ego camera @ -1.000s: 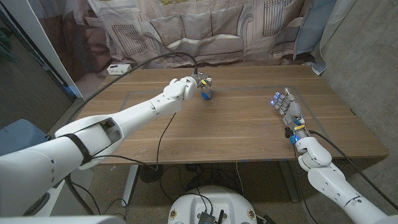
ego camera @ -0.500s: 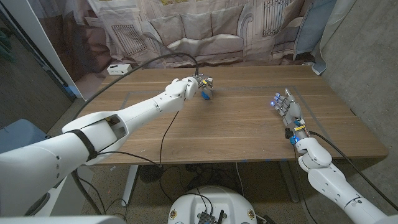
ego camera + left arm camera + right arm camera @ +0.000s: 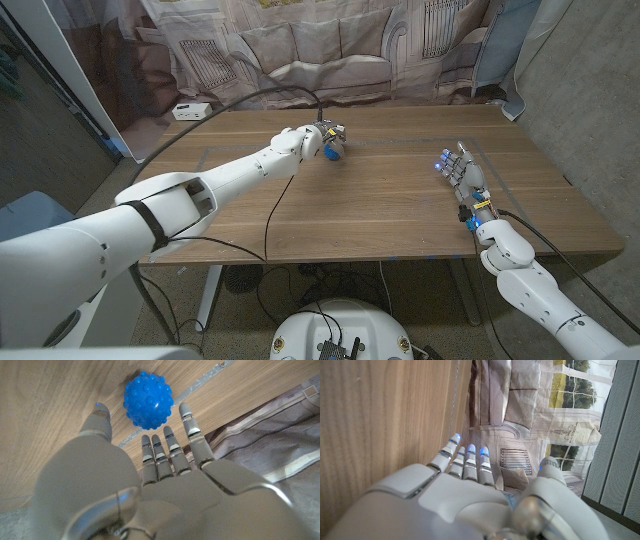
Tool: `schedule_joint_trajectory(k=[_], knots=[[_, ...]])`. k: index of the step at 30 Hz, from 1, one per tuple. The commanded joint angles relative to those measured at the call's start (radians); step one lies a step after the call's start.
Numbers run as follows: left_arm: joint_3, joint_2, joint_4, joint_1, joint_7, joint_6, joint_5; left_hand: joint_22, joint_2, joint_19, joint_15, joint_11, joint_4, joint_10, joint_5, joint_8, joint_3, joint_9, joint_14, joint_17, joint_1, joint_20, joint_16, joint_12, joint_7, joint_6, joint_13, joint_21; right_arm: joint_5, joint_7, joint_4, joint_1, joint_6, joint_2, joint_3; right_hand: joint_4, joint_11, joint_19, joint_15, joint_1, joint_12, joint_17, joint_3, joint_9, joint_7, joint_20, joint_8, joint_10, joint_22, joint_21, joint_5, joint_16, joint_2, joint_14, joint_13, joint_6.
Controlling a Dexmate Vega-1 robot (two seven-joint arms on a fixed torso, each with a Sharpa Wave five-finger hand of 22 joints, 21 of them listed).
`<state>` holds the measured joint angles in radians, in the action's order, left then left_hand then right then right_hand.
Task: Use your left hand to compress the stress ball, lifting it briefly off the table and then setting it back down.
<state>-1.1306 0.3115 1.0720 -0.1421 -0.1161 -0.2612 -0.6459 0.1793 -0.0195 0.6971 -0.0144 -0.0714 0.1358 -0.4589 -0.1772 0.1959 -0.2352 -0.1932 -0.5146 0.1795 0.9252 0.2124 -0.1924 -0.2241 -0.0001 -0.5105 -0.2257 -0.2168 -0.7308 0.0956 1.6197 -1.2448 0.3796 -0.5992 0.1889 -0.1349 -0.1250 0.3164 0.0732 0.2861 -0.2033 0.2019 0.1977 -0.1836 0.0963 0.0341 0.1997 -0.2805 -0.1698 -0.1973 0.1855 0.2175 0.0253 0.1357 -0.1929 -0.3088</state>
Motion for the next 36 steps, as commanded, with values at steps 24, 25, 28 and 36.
schedule_joint_trajectory(k=[24,25,28,36], knots=[[-0.039,-0.088,-0.221,0.034,0.086,0.085,0.118,0.004,0.050,0.034,0.011,-0.017,0.033,-0.035,-0.012,0.013,-0.037,-0.005,-0.031,0.002,0.114,0.001,-0.011,-0.018,-0.010,-0.032,-0.013,-0.002,-0.002,-0.008,-0.021,0.026,-0.006,0.009,0.010,-0.001,-0.001,0.011,0.002,0.007,0.000,0.004,-0.004,-0.005,-0.001,0.004,-0.002,-0.008,-0.003,-0.003,-0.004,-0.005,0.003,0.011,-0.002,-0.009],[-0.039,-0.089,-0.223,0.033,0.092,0.083,0.120,0.004,0.051,0.036,0.012,-0.017,0.033,-0.036,-0.012,0.014,-0.037,-0.005,-0.033,0.002,0.117,0.001,-0.012,-0.018,-0.011,-0.034,-0.013,-0.003,-0.004,-0.007,-0.021,0.026,-0.007,0.009,0.010,-0.001,-0.002,0.011,0.002,0.007,-0.001,0.004,-0.004,-0.005,-0.001,0.004,-0.002,-0.010,-0.003,-0.003,-0.004,-0.005,0.003,0.011,-0.002,-0.009],[-0.041,-0.090,-0.222,0.030,0.101,0.076,0.125,0.005,0.062,0.067,0.017,-0.010,0.032,-0.047,-0.011,0.017,-0.043,-0.006,-0.046,0.004,0.137,-0.009,-0.016,-0.023,-0.009,-0.046,-0.017,-0.014,-0.008,-0.007,-0.020,0.027,-0.010,0.010,0.010,0.000,-0.002,0.011,0.002,0.007,0.000,0.004,-0.004,-0.006,-0.001,0.003,-0.002,-0.010,-0.003,-0.003,-0.004,-0.005,0.003,0.012,-0.002,-0.009],[-0.037,-0.077,-0.190,0.020,0.110,0.051,0.136,0.007,0.088,0.113,0.015,-0.006,0.038,-0.058,-0.011,0.018,-0.060,-0.009,-0.060,0.007,0.197,-0.017,-0.021,-0.028,-0.003,-0.054,-0.026,-0.029,-0.007,-0.008,-0.019,0.026,-0.009,0.009,0.011,0.000,-0.002,0.011,0.002,0.007,0.000,0.005,-0.004,-0.006,0.000,0.005,-0.002,-0.009,-0.003,-0.002,-0.004,-0.005,0.003,0.012,-0.002,-0.011]])
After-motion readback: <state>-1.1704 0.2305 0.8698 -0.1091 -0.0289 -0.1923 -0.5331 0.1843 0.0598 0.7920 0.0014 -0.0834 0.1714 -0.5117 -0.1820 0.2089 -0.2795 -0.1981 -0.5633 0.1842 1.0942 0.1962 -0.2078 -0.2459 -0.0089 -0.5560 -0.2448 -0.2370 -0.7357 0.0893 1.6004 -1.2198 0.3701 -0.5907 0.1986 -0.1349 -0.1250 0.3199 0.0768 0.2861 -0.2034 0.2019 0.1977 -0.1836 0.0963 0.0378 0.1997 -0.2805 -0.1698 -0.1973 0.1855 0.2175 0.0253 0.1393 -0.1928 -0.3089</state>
